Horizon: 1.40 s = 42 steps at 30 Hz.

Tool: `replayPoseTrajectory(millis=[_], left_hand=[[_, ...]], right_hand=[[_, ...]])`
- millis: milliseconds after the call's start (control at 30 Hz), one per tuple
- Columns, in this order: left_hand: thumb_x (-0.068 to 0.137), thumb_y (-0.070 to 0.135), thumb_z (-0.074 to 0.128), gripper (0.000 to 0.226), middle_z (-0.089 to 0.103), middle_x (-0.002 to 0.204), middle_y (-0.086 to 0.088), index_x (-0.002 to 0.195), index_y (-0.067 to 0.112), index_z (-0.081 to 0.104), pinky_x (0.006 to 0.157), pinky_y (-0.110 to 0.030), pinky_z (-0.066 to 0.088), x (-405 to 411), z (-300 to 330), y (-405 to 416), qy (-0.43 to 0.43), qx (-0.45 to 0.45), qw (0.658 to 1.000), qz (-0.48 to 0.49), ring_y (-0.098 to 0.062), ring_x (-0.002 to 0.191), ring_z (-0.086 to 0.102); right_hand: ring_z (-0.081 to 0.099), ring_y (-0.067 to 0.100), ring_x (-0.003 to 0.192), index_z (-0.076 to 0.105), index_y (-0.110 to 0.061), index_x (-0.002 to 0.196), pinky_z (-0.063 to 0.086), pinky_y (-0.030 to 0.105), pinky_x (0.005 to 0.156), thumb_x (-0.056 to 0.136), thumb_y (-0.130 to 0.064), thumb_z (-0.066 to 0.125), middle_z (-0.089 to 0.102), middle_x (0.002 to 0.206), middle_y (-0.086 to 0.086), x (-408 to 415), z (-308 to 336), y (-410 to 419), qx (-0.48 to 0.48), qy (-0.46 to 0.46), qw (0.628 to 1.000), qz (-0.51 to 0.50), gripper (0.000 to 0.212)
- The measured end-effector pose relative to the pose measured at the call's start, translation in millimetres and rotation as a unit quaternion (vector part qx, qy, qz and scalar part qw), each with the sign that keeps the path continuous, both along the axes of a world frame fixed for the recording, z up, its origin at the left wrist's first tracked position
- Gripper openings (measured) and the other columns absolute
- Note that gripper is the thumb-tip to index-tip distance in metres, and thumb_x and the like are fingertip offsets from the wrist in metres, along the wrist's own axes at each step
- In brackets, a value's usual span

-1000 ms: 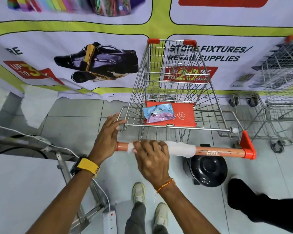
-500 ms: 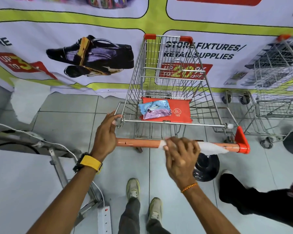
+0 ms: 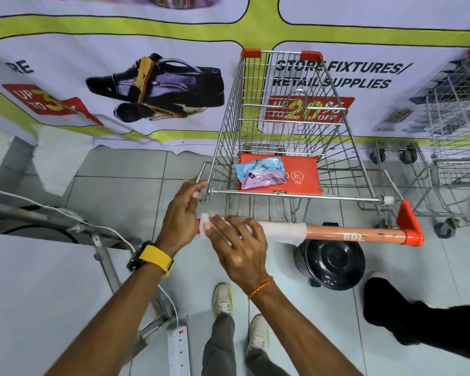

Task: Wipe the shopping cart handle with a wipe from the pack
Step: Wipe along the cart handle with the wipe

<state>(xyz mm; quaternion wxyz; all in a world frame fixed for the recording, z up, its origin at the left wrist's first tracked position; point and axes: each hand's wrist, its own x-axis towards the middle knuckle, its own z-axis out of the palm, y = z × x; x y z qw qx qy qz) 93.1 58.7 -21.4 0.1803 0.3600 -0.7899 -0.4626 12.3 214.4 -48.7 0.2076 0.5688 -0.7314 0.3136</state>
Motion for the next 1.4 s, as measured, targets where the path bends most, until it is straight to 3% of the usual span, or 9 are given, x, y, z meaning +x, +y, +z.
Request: replayPoseTrajectory(millis=[200,367,667,867,1000,1200,1400], left_hand=[[0.101,0.029,0.03,0.044,0.046,0.152,0.001,0.131,0.019,0.06,0.119,-0.027,0.022,2,1,-4,-0.039,-0.034,0.999,0.004,-0.015,0.148,0.028],[0.101,0.028,0.03,0.044,0.046,0.152,-0.001,0.131,0.02,0.061,0.119,-0.03,0.023,1,-1,-5,-0.046,-0.057,0.997,0.003,-0.018,0.149,0.028],[0.102,0.025,0.031,0.042,0.048,0.151,-0.006,0.129,0.018,0.062,0.12,-0.03,0.023,-5,-3,-1,-0.042,-0.078,0.996,0.006,-0.022,0.148,0.03],[0.098,0.0,0.041,0.039,0.048,0.151,-0.011,0.131,0.01,0.06,0.119,-0.039,0.028,-12,-2,10,-0.099,-0.195,0.976,0.012,-0.03,0.146,0.034],[0.094,-0.006,0.042,0.044,0.047,0.151,-0.012,0.132,0.008,0.059,0.119,-0.04,0.028,-15,1,15,-0.121,-0.202,0.972,0.018,-0.031,0.144,0.036],[0.093,-0.007,0.042,0.044,0.049,0.149,-0.013,0.131,0.006,0.059,0.117,-0.046,0.032,-9,-3,6,-0.116,-0.204,0.972,0.006,-0.034,0.142,0.039],[0.099,0.02,0.031,0.045,0.048,0.15,-0.011,0.131,0.009,0.06,0.117,-0.04,0.028,0,5,5,-0.128,-0.2,0.971,-0.006,-0.03,0.144,0.036]], right_hand=[[0.073,0.028,0.092,0.079,-0.019,0.109,0.05,0.041,0.08,0.092,-0.02,0.074,0.078,0.116,0.0,-44,6,36,-0.01,0.023,0.999,-0.026,0.018],[0.072,0.029,0.088,0.08,-0.017,0.108,0.048,0.043,0.081,0.096,-0.027,0.067,0.08,0.111,0.0,-88,0,74,-0.009,0.021,0.997,-0.069,0.02],[0.066,0.033,0.088,0.078,-0.006,0.1,0.041,0.046,0.083,0.097,-0.012,0.057,0.078,0.099,0.012,-157,5,144,-0.028,-0.023,0.991,-0.125,0.022],[0.064,0.031,0.097,0.079,-0.009,0.1,0.037,0.04,0.098,0.1,-0.018,0.057,0.079,0.104,0.007,-131,6,124,-0.046,-0.077,0.98,-0.177,0.024],[0.064,0.026,0.104,0.08,-0.015,0.098,0.037,0.041,0.102,0.092,-0.018,0.069,0.079,0.112,0.002,-77,2,75,-0.034,-0.098,0.988,-0.114,0.012],[0.068,0.027,0.1,0.075,-0.019,0.11,0.047,0.042,0.088,0.095,-0.024,0.07,0.076,0.115,-0.001,-18,2,13,0.012,-0.079,0.995,-0.062,0.017],[0.067,0.027,0.085,0.078,-0.016,0.102,0.044,0.04,0.074,0.091,-0.024,0.072,0.077,0.102,0.002,-68,4,54,-0.018,-0.058,0.996,-0.063,0.014]])
